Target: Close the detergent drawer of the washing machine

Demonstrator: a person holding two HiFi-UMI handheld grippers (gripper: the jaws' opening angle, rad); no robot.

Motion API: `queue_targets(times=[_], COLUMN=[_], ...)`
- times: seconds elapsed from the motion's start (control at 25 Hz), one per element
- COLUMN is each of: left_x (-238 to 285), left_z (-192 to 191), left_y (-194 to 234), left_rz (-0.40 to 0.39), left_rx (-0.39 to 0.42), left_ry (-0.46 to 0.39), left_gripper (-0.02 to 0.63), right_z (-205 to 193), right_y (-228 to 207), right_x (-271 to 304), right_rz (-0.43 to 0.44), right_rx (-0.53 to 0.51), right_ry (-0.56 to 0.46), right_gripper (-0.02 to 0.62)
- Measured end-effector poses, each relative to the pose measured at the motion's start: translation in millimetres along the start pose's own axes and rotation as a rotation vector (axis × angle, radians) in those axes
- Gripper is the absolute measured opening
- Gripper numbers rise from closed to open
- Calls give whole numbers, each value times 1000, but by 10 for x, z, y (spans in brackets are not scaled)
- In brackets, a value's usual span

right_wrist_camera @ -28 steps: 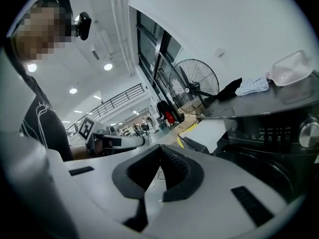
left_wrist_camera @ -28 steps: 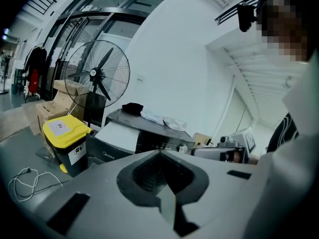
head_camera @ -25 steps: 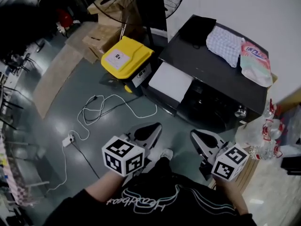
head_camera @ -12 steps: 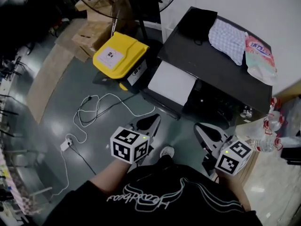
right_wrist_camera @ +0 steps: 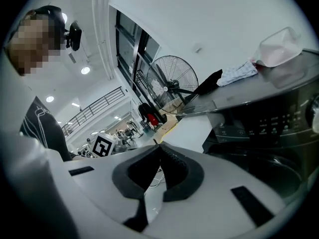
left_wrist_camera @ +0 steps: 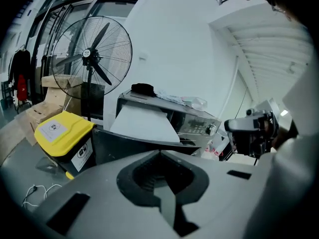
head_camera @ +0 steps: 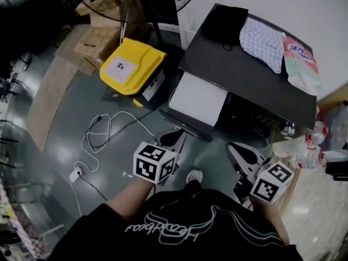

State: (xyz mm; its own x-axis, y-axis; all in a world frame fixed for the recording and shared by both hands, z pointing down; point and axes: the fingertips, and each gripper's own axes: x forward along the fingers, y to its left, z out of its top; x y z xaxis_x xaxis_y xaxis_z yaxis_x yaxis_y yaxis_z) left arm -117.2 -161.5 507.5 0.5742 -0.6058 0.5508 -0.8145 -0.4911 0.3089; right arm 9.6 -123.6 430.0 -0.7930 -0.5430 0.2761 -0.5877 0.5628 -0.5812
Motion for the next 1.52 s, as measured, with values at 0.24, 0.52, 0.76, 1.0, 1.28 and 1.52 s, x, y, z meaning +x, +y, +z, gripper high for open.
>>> queue_targets(times=[0.24,0.52,0.76,1.0,1.28,1.52], left_x=[110,167,174,160,163,193], left_z=[-76,-77,-79,-56,63,93], left_y=[57,111,107,117,80,80], left_rz=[-22,-21,-38,-55,-76,-79], left_rx=[-37,-32,-40,-47,-38,-46], left_ry=[21,13,14,2,-11,-6], left_gripper=[26,26,26,23,23,23], right_z=[-55,-130,-159,-123,-138,-83], right_y=[-87,-143,-196,-316,-405,-405], right_x=[10,-9,-57,-95,-44,-30], right_rz=[-23,-48,-69,-108,-123,-121], right_rx=[70,96,139,179,206,194], right_ry=[-23,-26,-45,-74,-91,-95], right_gripper=[26,26,26,26,26,26])
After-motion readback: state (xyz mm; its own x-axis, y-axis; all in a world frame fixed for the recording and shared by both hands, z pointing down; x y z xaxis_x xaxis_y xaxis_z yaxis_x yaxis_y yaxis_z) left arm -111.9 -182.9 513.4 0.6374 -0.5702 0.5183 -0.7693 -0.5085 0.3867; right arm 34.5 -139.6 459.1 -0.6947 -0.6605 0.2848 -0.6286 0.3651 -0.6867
